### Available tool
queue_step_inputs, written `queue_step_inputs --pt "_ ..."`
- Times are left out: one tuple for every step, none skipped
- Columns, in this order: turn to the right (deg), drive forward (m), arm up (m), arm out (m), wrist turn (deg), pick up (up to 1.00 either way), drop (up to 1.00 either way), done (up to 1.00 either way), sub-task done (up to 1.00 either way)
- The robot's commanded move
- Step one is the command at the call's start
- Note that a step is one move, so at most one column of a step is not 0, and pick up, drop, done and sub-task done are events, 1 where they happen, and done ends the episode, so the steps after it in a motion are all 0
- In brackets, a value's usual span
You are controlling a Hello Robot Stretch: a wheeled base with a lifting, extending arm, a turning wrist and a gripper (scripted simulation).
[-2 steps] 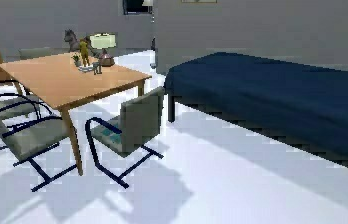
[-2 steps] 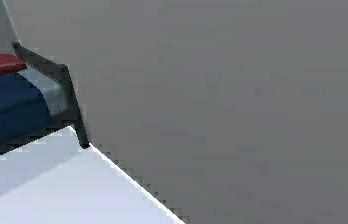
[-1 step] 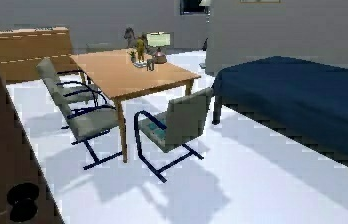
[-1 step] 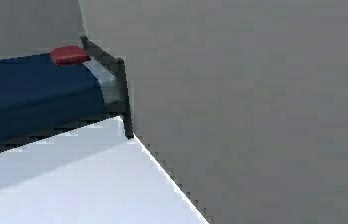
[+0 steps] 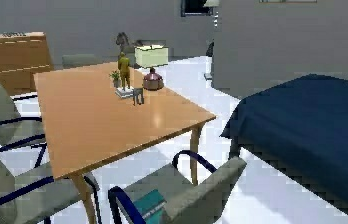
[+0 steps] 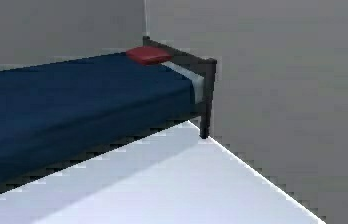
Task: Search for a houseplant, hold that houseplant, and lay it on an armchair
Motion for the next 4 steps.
queue_step_inputs --pt "-45.0 0.00 0.00 0.00 0.0 0.00 0.00 0.00 0.00" --pt "-30.0 0.00 0.00 0.00 0.0 0.00 0.00 0.00 0.00" --pt "0.0 0.60 0.00 0.00 0.0 0.00 0.00 0.00 0.00" --pt "0.0 0.50 0.00 0.00 0.0 0.00 0.00 0.00 0.00"
